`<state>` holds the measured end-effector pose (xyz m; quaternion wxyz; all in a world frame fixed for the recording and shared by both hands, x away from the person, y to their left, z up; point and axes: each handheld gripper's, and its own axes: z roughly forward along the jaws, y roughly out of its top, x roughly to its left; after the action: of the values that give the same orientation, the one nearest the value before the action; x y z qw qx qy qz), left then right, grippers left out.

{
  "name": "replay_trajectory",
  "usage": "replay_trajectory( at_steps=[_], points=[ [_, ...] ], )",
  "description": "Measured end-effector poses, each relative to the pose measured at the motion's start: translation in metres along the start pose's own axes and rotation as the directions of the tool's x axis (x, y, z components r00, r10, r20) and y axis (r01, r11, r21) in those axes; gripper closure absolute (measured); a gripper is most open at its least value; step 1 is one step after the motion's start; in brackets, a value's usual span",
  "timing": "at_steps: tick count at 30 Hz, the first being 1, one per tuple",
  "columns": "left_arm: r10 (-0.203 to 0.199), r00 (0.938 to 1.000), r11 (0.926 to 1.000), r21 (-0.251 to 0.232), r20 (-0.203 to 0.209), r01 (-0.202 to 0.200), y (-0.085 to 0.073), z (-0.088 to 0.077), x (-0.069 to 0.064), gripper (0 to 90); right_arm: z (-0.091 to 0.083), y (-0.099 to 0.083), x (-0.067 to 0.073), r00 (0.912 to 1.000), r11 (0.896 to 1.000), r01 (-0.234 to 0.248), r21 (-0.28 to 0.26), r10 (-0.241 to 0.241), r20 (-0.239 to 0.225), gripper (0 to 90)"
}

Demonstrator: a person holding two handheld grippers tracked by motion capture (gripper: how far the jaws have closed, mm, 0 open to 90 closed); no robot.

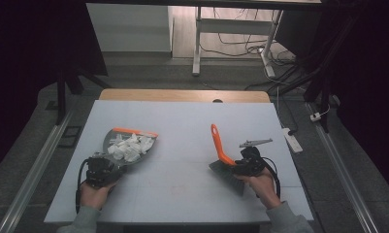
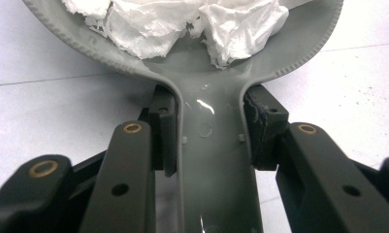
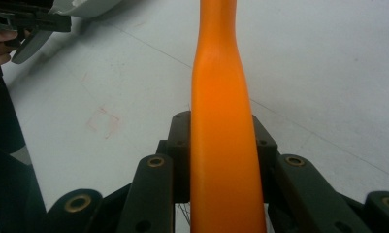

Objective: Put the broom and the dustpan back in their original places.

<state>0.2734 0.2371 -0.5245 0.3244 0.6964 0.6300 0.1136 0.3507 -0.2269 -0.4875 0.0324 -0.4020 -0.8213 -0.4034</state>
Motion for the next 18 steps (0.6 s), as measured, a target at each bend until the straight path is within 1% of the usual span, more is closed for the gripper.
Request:
replay_trajectory(
  at_steps=[5,9,11,14,18],
  points=[
    [-0.010,0.9999,0.9999,0.012,-0.007,0.010,0.001,0.005,0.001,61.8,0.005,-0.001,-0.002,0.9999,1.000,-0.001,0.018,0.001,0.012,70.6],
    [-0.023,0.9996,0.9996,0.017,-0.014,0.023,0.000,0.008,0.002,61.4,0.009,-0.001,-0.006,0.9992,0.999,-0.006,0.037,0.005,0.040,70.6],
    [-0.023,0.9996,0.9996,0.013,-0.013,0.023,0.000,0.007,0.002,61.1,0.010,-0.001,-0.009,0.9988,0.999,-0.008,0.038,0.006,0.048,70.6],
    [-0.020,0.9997,0.9997,0.010,-0.015,0.020,0.000,0.008,0.002,61.1,0.010,-0.001,-0.012,0.9987,0.999,-0.019,0.038,0.018,0.048,70.5],
    [-0.021,0.9997,0.9997,0.009,-0.012,0.021,-0.001,0.009,0.002,60.6,0.011,-0.001,-0.015,0.9979,0.999,-0.015,0.041,0.012,0.063,70.2]
  ],
)
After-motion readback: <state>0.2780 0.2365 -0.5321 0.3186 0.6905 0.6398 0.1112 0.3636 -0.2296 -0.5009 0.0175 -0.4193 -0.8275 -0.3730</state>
